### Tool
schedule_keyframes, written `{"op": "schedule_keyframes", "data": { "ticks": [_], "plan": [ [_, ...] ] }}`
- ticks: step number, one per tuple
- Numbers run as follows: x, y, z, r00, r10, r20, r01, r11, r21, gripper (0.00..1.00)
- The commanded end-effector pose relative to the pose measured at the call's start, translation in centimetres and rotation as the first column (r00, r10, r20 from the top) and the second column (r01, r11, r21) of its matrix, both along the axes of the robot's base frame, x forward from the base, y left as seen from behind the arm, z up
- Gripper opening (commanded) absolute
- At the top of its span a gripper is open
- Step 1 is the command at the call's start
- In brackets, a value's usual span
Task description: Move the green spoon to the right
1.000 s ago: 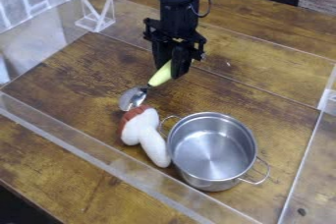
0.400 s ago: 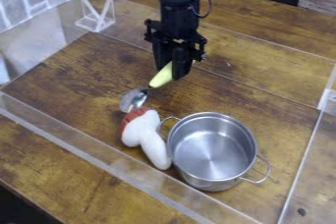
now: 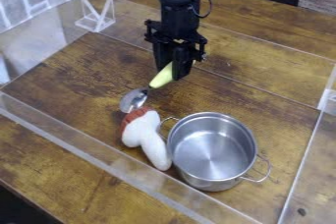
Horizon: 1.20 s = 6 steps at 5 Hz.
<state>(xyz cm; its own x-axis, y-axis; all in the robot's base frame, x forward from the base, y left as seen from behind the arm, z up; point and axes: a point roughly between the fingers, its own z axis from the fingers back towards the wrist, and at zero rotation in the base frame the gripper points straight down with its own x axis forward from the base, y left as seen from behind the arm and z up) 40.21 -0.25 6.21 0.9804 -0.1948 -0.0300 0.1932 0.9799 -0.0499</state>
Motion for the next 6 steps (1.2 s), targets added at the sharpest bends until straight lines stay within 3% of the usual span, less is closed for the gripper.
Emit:
{"op": "schedule_keyframes", "data": {
  "ticks": [1,6],
  "plan": [
    [0.01,-0.81,1.76,0.999,-0.025,0.039,0.025,1.0,-0.001,0.0],
    [-0.23,-0.93,1.48,0.999,-0.034,0.004,0.034,0.999,-0.008,0.0]
  ]
}}
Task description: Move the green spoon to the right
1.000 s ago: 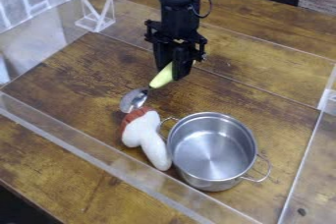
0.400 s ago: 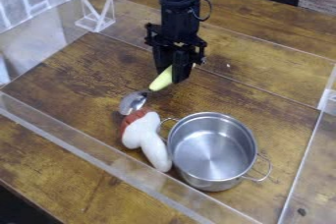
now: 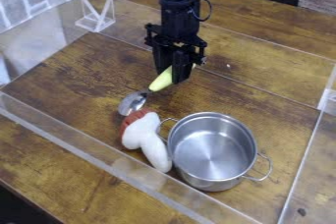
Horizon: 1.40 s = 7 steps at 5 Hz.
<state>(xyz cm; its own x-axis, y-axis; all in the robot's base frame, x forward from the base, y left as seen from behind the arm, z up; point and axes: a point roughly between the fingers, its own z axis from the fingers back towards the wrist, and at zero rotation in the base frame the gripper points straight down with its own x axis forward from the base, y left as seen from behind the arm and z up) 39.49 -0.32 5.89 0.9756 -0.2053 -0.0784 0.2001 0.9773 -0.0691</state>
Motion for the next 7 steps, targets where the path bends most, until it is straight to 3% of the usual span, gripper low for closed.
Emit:
{"op": "schedule_keyframes", "data": {
  "ticks": [1,2,3,4,7],
  "plan": [
    [1.4,-2.7,2.8,0.997,-0.05,0.062,0.048,0.999,0.026,0.0],
    [2.6,-5.7,3.3,0.994,-0.088,0.067,0.085,0.995,0.049,0.0],
    [3.5,-8.5,2.8,0.991,-0.126,0.042,0.121,0.988,0.092,0.0],
    [4.1,-10.4,1.9,0.99,-0.142,0.019,0.139,0.983,0.116,0.0],
    [4.7,-10.4,1.2,0.993,-0.109,-0.048,0.116,0.98,0.161,0.0]
  ]
}}
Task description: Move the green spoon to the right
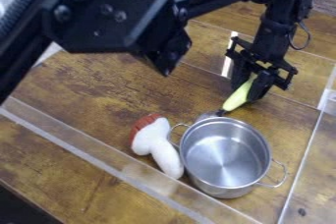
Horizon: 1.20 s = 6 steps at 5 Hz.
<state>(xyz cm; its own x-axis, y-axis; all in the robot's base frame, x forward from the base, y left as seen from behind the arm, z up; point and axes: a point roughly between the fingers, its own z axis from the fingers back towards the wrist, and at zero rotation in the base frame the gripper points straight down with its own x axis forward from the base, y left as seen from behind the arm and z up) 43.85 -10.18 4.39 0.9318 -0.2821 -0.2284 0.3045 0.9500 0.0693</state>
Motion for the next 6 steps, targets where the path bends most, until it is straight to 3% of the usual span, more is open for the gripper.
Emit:
{"op": "schedule_keyframes", "data": {
  "ticks": [1,6],
  "plan": [
    [0.36,-0.46,2.61,0.998,-0.007,0.06,0.007,1.0,-0.008,0.0],
    [-0.51,-0.68,2.88,1.0,0.001,0.002,-0.001,1.0,0.028,0.0]
  ]
}}
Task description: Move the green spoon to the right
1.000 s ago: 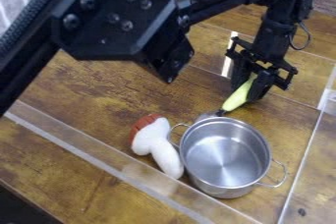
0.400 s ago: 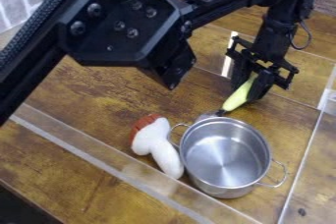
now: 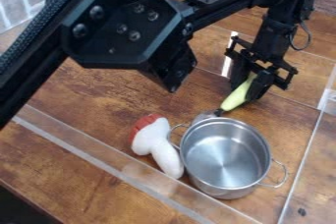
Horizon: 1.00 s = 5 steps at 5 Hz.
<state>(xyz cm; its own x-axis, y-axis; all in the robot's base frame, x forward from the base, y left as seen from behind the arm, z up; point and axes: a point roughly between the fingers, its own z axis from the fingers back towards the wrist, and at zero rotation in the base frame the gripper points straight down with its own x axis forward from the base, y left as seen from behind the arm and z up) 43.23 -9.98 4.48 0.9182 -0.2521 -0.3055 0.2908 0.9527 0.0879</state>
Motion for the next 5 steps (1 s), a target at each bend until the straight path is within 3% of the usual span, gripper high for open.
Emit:
{"op": "schedule_keyframes", "data": {
  "ticks": [1,5],
  "plan": [
    [-0.05,-0.95,2.84,0.998,-0.021,0.061,0.022,1.0,-0.008,0.0],
    [-0.07,-1.05,2.95,0.999,-0.027,0.036,0.028,0.999,-0.017,0.0]
  ]
}}
